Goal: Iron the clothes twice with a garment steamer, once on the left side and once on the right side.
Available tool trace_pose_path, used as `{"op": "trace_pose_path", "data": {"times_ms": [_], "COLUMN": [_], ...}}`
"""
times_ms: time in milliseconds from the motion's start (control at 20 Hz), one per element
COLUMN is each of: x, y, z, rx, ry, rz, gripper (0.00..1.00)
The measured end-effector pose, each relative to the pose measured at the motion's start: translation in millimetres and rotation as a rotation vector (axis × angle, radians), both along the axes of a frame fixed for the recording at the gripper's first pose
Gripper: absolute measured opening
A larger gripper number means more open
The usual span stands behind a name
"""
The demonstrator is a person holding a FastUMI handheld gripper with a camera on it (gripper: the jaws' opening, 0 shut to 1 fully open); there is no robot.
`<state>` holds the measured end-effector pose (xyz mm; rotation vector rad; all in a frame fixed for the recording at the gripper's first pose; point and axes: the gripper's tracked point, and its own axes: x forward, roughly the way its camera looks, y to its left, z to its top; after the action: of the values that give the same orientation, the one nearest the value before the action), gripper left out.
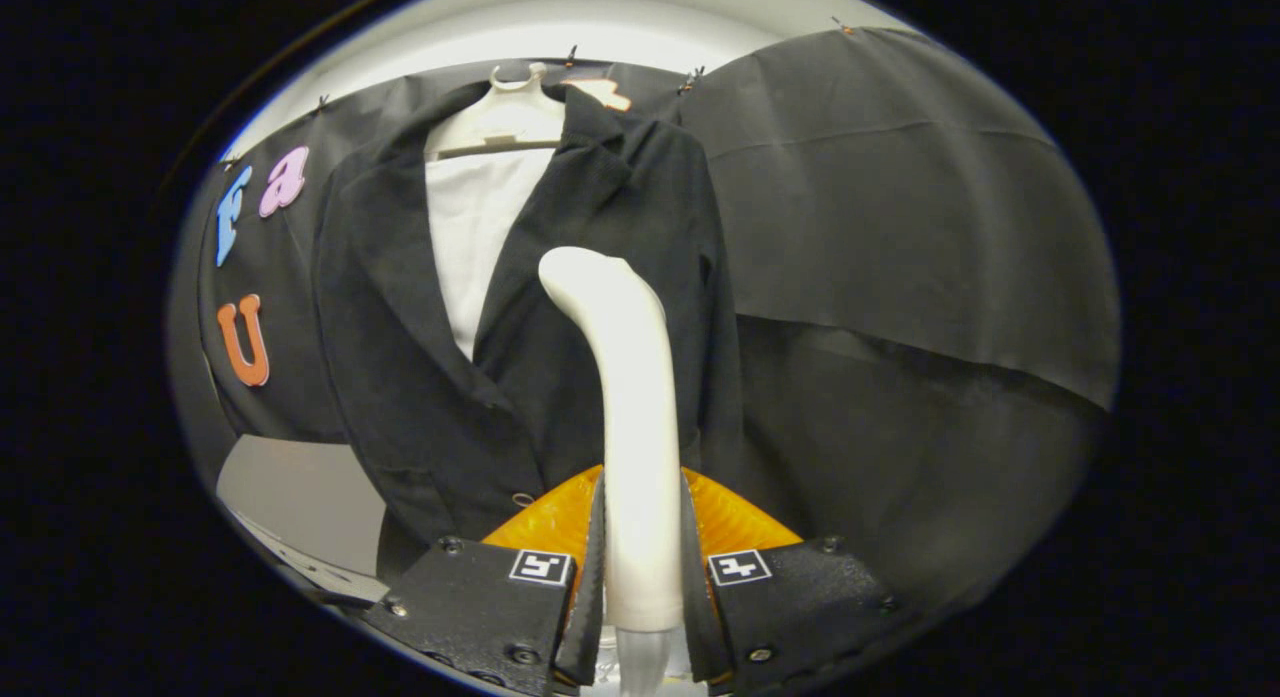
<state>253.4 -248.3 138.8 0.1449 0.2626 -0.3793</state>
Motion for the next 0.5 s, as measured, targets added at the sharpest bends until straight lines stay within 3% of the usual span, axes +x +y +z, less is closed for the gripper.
{"op": "trace_pose_path", "data": {"times_ms": [500], "x": [-5], "y": [19], "z": [-73], "rx": [-0.028], "ry": [0.121], "rz": [0.03], "gripper": [0.37]}}
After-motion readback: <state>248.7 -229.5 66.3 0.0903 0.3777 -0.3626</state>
